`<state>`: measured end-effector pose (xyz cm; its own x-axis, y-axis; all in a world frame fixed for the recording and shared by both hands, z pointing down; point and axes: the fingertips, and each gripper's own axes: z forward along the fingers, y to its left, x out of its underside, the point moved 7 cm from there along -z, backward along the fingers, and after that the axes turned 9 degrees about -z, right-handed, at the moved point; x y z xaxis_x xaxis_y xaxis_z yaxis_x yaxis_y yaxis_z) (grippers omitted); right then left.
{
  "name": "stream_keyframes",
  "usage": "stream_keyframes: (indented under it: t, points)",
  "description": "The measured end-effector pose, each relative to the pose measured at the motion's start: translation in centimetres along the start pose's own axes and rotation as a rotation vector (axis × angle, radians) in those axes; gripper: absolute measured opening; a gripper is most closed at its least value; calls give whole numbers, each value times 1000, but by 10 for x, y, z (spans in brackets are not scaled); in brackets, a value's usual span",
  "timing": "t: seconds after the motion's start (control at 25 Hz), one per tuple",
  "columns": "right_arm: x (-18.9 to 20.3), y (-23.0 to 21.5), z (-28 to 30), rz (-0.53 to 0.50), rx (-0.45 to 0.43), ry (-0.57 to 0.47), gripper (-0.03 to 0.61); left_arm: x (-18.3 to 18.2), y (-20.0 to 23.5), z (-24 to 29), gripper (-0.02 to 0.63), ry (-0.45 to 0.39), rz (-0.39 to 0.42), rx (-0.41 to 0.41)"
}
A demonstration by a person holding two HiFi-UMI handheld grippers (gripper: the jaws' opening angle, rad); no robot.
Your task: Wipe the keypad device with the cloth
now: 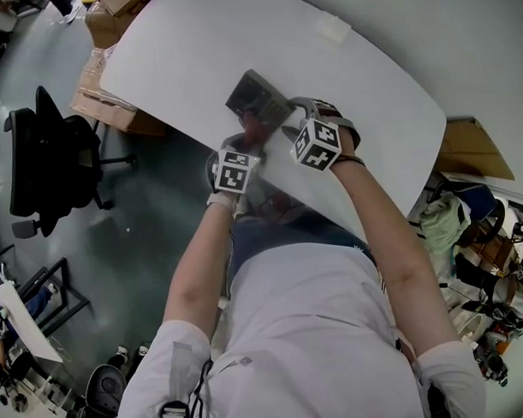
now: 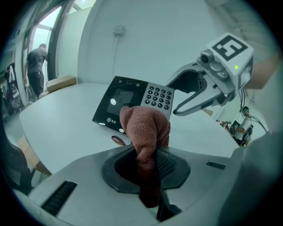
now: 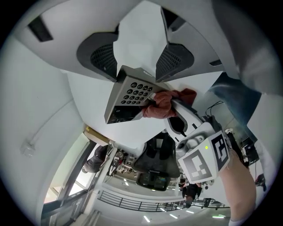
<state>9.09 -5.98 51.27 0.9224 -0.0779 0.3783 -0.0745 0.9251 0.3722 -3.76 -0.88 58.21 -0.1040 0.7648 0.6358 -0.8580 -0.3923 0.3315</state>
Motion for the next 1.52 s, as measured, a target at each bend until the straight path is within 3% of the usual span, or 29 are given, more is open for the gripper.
stream_keyframes:
  t: [0.12, 0.24, 0.4, 0.6, 0.64, 0.72, 0.84, 1.16, 1.36, 1.52]
  points:
    - [3, -2, -5, 19, 11, 21, 247, -4, -2, -10, 63, -13, -39, 9]
    - [5, -11, -22, 167, 72, -35, 246, -15, -7, -27, 63, -61, -17, -4]
    - [0, -15, -57, 424, 142, -220, 245, -29, -17, -61, 63, -150, -62, 31]
    - [-4, 3, -108, 750, 245, -497, 240, -50, -30, -109, 63, -240, -27, 140]
    - [-5, 9, -118, 815, 270, -546, 225, -54, -31, -119, 63, -255, -18, 163]
    - [-7, 22, -140, 927, 328, -630, 88, -62, -34, -138, 63, -284, 1, 208]
    - [-14, 44, -170, 1038, 388, -728, 67, -70, -42, -169, 63, -310, 26, 273]
    - [-39, 68, -242, 1105, 484, -880, 58, -85, -76, -225, 63, -391, 101, 367]
    - [-54, 81, -270, 1052, 489, -938, 58, -87, -106, -237, 63, -423, 140, 380]
    - [-49, 84, -280, 1028, 506, -961, 58, -90, -117, -239, 63, -446, 123, 391]
